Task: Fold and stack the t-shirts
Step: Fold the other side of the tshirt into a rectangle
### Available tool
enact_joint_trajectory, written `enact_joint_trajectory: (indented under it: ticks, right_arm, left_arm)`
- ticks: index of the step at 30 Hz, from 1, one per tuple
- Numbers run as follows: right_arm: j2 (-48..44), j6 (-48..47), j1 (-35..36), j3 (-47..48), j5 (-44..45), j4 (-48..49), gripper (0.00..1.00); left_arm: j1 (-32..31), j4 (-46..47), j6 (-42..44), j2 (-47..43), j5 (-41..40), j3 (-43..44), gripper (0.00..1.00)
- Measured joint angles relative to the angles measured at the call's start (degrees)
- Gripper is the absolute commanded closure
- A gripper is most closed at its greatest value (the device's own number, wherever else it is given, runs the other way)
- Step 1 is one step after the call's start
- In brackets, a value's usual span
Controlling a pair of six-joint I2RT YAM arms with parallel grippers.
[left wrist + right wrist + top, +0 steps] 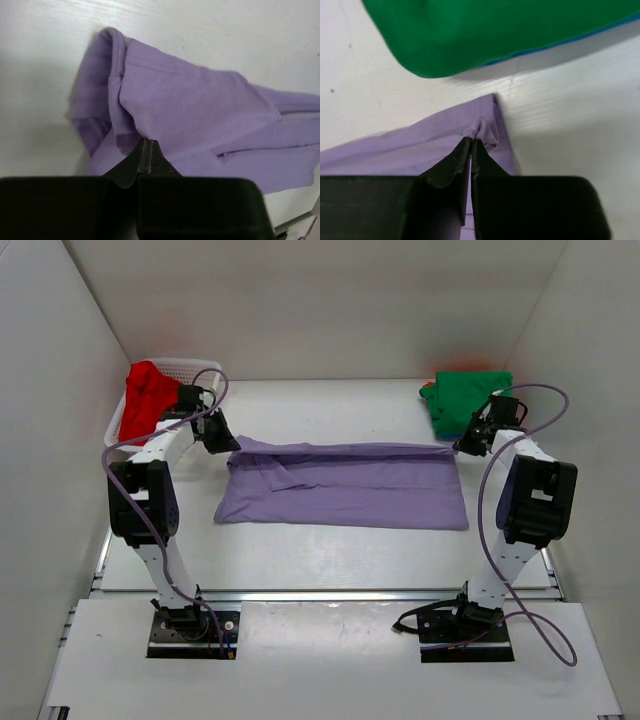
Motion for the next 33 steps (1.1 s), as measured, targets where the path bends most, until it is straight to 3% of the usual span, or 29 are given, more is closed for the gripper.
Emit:
enact_joint_trajectory:
  ticks: [8,16,31,33]
  right_arm:
    - [-2.1,0.1,0.5,-7.8,-3.0,5.0,1.0]
    - [-9.2,0.9,-0.4,-18.0,-4.2,8.5,0.99]
    - [-17.3,0.9,-3.3,-25.9,-4.3,10.3,1.0]
    - [-18.1,1.0,-3.4,-26.8,-4.0,9.6,0.97]
  left_arm:
    - [0.0,2.4,1.0,-7.0,-0.2,-8.3,1.0]
    - [0.0,3.4,1.7,-8.4,-0.2,-12.7,1.0]
    - [0.9,4.7,2.2,-15.8,-1.2,-22.2,1.0]
    - [1.2,4.6,2.2,-16.2,-1.4,-23.3,0.94]
